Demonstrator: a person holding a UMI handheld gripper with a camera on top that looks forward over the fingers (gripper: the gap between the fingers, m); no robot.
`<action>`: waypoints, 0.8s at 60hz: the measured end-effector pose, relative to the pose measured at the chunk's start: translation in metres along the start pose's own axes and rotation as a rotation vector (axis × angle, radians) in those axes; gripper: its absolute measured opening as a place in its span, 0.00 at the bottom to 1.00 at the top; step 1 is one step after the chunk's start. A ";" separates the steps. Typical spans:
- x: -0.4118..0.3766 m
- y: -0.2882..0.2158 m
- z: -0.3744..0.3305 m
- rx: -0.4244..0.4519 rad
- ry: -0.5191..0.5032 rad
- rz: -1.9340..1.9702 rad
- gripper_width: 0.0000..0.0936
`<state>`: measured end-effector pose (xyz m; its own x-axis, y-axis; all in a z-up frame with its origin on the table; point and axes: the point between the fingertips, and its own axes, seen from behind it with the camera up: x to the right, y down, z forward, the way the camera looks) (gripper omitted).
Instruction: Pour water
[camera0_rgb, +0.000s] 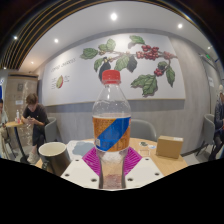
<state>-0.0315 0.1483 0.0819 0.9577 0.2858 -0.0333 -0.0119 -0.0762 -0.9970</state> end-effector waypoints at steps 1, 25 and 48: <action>0.004 0.000 0.000 -0.010 0.003 -0.011 0.26; 0.012 -0.005 -0.004 -0.065 -0.027 -0.046 0.36; 0.026 0.007 -0.009 -0.133 0.022 0.004 0.91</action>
<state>-0.0038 0.1468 0.0743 0.9637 0.2646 -0.0347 0.0206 -0.2034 -0.9789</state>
